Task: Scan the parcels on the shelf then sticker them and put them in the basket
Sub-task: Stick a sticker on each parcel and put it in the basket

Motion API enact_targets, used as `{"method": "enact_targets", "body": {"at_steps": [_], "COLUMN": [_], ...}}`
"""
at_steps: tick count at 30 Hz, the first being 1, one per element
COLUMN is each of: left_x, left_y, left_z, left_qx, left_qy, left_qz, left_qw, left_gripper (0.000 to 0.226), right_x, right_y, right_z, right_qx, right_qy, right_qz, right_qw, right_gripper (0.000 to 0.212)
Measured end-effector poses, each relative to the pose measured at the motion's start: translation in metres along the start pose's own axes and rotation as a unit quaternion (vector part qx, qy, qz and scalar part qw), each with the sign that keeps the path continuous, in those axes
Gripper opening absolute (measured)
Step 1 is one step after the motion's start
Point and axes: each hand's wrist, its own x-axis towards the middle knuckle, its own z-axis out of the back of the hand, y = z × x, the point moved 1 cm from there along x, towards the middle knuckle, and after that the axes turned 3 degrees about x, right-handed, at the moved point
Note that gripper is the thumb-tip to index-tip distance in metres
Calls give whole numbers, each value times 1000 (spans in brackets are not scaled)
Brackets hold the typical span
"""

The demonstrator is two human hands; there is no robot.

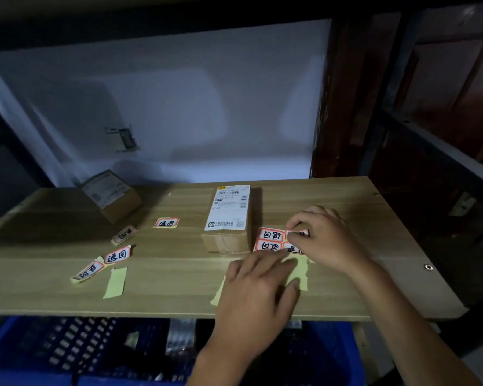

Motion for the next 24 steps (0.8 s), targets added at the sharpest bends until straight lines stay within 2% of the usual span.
{"method": "enact_targets", "body": {"at_steps": [3,5,7,10,12,15,17,18,20,21,23,24], "left_x": [1,1,2,1,0,-2,-4,-3,-2,-3,-6,-8], "left_y": [0,0,-2,-3,-2,-2,2,5,13,20,36,43], "left_z": [0,1,2,3,4,18,34,44,58,63,71,73], "left_qx": [9,11,12,0,-23,-147,-236,-262,-291,-289,-286,-290], "left_qy": [18,24,27,29,13,-86,-187,-208,-191,-182,-172,-165], "left_qz": [5,12,18,13,-2,26,97,131,156,152,154,164], "left_qw": [1000,1000,999,999,1000,985,949,933,924,928,930,928], "left_gripper": [34,35,35,35,34,31,34,39,41,32,15,16], "right_x": [-2,-1,0,0,-6,-20,-31,-35,-42,-44,-44,-43], "right_y": [-1,-1,0,4,15,41,57,66,82,87,93,95], "right_z": [-2,-2,0,11,19,25,27,28,25,21,13,9], "right_qx": [42,108,201,268,305,353,354,348,337,336,347,359], "right_qy": [-18,-29,-37,-138,-158,-74,-9,28,102,125,130,123], "right_qz": [22,24,-7,-32,-15,32,51,62,91,103,108,102], "right_qw": [999,993,979,953,939,932,934,935,932,928,923,920], "right_gripper": [9,3,10,10,10,20,26,29,35,39,45,47]}}
